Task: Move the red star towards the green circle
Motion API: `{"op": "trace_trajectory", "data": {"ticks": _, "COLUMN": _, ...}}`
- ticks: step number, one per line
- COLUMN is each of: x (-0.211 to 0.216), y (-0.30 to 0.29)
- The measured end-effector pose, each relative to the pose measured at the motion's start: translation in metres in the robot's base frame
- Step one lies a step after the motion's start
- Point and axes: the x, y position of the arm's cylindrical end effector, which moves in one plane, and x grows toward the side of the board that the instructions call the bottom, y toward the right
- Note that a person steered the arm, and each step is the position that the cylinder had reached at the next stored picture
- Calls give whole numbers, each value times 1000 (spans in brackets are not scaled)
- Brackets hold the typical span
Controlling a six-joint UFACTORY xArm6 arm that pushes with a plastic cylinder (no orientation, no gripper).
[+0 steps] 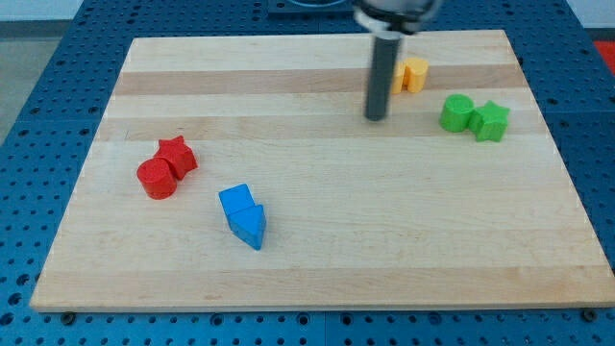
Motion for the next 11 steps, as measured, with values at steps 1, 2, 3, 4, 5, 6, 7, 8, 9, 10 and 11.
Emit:
{"op": "trace_trajectory", "data": {"ticks": 1, "x": -11, "y": -99}}
{"op": "trace_trajectory", "data": {"ticks": 2, "x": -10, "y": -213}}
{"op": "trace_trajectory", "data": {"ticks": 3, "x": 10, "y": -306}}
{"op": "trace_trajectory", "data": {"ticks": 4, "x": 52, "y": -327}}
{"op": "trace_trajectory", "data": {"ticks": 5, "x": 80, "y": -285}}
{"op": "trace_trajectory", "data": {"ticks": 6, "x": 81, "y": -252}}
{"op": "trace_trajectory", "data": {"ticks": 7, "x": 81, "y": -211}}
{"op": "trace_trajectory", "data": {"ticks": 8, "x": 81, "y": -142}}
{"op": "trace_trajectory", "data": {"ticks": 9, "x": 86, "y": -73}}
{"op": "trace_trajectory", "data": {"ticks": 10, "x": 93, "y": -24}}
{"op": "trace_trajectory", "data": {"ticks": 11, "x": 105, "y": -45}}
